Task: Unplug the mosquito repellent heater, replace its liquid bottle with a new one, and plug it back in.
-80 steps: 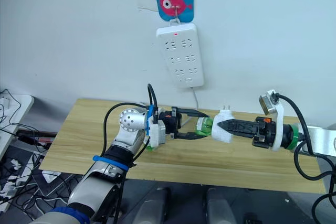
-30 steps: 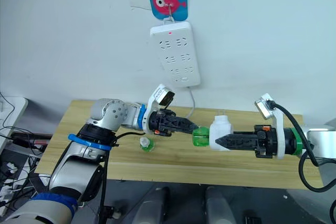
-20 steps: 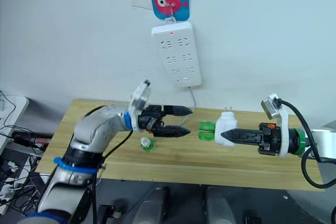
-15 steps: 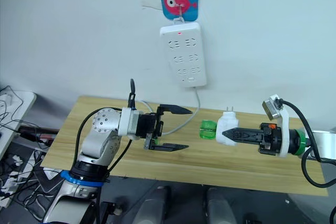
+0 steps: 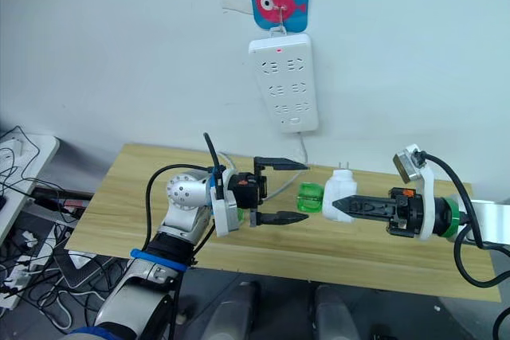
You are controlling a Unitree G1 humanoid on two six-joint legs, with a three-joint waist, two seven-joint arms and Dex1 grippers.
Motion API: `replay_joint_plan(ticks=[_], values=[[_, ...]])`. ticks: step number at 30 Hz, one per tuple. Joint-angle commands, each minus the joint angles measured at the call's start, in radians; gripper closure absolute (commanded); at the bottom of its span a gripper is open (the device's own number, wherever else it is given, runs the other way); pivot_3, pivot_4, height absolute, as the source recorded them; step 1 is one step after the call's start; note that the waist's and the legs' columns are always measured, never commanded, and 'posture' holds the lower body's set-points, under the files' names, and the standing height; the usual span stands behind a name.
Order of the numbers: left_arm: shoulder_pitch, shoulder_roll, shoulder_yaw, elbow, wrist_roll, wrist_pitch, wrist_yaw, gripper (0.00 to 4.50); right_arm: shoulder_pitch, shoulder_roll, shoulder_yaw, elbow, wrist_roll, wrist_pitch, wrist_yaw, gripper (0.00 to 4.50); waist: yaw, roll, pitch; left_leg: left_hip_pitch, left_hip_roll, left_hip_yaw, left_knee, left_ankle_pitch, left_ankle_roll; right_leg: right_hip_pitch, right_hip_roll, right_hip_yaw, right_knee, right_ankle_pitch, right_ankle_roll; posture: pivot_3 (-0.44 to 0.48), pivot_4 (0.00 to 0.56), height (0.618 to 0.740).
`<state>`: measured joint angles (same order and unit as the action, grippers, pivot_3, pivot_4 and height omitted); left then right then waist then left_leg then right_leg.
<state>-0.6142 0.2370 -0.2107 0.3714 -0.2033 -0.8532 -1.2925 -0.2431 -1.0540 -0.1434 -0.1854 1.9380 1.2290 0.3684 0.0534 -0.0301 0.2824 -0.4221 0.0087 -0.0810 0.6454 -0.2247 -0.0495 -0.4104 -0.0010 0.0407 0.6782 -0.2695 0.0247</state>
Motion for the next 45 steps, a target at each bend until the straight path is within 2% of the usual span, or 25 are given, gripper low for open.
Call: replay_joint_plan(ticks=[1,4,9,10,14,17,20,22,26,28,30,33,35,40,45], values=[[-0.017,0.001,-0.026,0.002,-0.014,-0.038,0.020,0.02,-0.009,0.002,-0.031,-0.030,0.034,-0.011,0.012,1.45,-0.001,0.000,0.000,0.000,0.000,0.000,0.000,0.000,0.000,0.000,0.000,0.000,0.000,0.000,0.000,0.129,0.256,0.740],[-0.013,0.008,-0.056,0.001,-0.040,-0.075,0.003,0.60,-0.006,0.003,-0.030,-0.033,0.034,-0.013,0.009,1.45,-0.001,0.000,0.000,0.000,0.000,0.000,0.000,0.000,0.000,0.000,0.000,0.000,0.000,0.000,0.000,0.129,0.256,0.740],[-0.012,0.015,-0.082,0.002,-0.054,-0.080,0.013,2.19,-0.009,0.003,-0.027,-0.031,0.034,-0.013,0.007,1.45,-0.002,0.000,0.000,0.000,0.000,0.000,0.000,0.000,0.000,0.000,0.000,0.000,0.000,0.000,0.000,0.127,0.258,0.740],[-0.014,0.014,-0.085,0.001,-0.055,-0.080,0.017,2.23,-0.010,0.003,-0.027,-0.030,0.034,-0.013,0.007,1.45,-0.003,0.000,0.000,0.000,0.000,0.000,0.000,0.000,0.000,0.000,0.000,0.000,0.000,0.000,0.000,0.127,0.259,0.740],[-0.013,0.017,-0.100,-0.017,-0.083,0.003,0.012,2.23,-0.010,-0.004,-0.025,-0.030,0.034,-0.009,0.007,1.45,-0.003,0.000,0.000,0.000,0.000,0.000,0.000,0.000,0.000,0.000,0.000,0.000,0.001,0.000,0.000,0.130,0.260,0.740],[0.000,0.058,-0.129,-0.118,-0.219,0.359,-0.045,2.23,-0.010,-0.030,-0.019,-0.040,0.034,0.000,0.006,1.45,-0.007,0.000,0.000,0.000,0.000,0.000,0.000,0.000,0.000,0.000,0.000,0.000,0.001,0.000,0.000,0.130,0.262,0.740],[-0.057,0.139,-0.135,-0.246,-0.457,1.024,0.009,2.23,-0.012,-0.062,-0.011,-0.061,0.025,0.010,0.001,1.45,-0.013,0.000,0.000,0.001,0.000,-0.001,0.000,0.000,0.000,0.000,0.001,-0.001,0.001,0.000,0.000,0.130,0.267,0.740],[-0.090,0.168,-0.123,-0.288,-0.540,1.267,0.029,2.23,-0.018,-0.069,-0.006,-0.060,0.018,0.013,0.012,1.45,-0.020,0.000,0.000,0.000,0.001,-0.003,0.000,0.000,0.000,0.000,0.001,-0.003,0.002,-0.002,0.004,0.132,0.268,0.740],[-0.193,0.203,-0.113,-0.260,-0.696,1.743,0.020,2.23,-0.054,-0.078,0.000,-0.066,-0.035,0.037,0.065,1.45,-0.032,0.000,0.001,0.000,0.001,-0.003,0.000,0.000,0.000,0.001,0.002,-0.003,0.002,-0.003,0.005,0.130,0.269,0.740],[-0.257,0.194,-0.091,-0.176,-0.785,2.007,0.029,2.23,-0.074,-0.079,0.007,-0.062,-0.051,0.047,0.085,1.45,-0.035,0.000,0.001,0.001,0.001,-0.003,0.000,0.000,0.000,0.000,0.002,-0.002,0.001,-0.003,0.005,0.129,0.270,0.740],[-0.295,0.178,-0.062,-0.076,-0.827,2.175,0.029,2.23,-0.089,-0.079,0.012,-0.056,-0.061,0.054,0.099,1.45,-0.038,0.000,0.001,0.001,0.001,-0.003,0.000,0.000,0.000,0.000,0.003,-0.003,0.001,-0.003,0.005,0.125,0.269,0.740],[-0.317,0.152,-0.033,0.045,-0.806,2.271,0.042,2.23,-0.101,-0.079,0.017,-0.043,-0.066,0.059,0.106,1.45,-0.044,0.000,0.001,0.001,0.000,-0.003,0.000,0.000,0.000,0.000,0.003,-0.003,0.001,-0.003,0.005,0.122,0.269,0.740],[-0.316,0.147,-0.030,0.025,-0.799,2.280,0.032,1.51,-0.098,-0.079,0.016,-0.035,-0.053,0.052,0.094,1.45,-0.047,-0.001,0.001,0.000,0.001,-0.003,0.000,0.000,0.000,0.000,0.003,-0.002,0.001,-0.003,0.005,0.120,0.270,0.740],[-0.311,0.117,0.016,-0.012,-0.780,2.262,0.074,0.04,-0.082,-0.082,0.012,-0.031,-0.046,0.051,0.085,1.45,-0.046,-0.001,0.001,-0.002,0.001,-0.003,0.000,0.000,0.000,-0.002,0.001,-0.002,0.001,-0.002,0.002,0.122,0.269,0.740],[-0.273,0.164,0.017,-0.116,-0.720,2.169,0.066,0.04,-0.067,-0.088,0.006,-0.003,0.013,0.033,0.058,1.45,-0.045,-0.001,0.001,-0.002,0.000,-0.002,0.000,0.000,0.000,-0.002,0.000,-0.001,0.001,-0.002,0.002,0.132,0.266,0.740]])
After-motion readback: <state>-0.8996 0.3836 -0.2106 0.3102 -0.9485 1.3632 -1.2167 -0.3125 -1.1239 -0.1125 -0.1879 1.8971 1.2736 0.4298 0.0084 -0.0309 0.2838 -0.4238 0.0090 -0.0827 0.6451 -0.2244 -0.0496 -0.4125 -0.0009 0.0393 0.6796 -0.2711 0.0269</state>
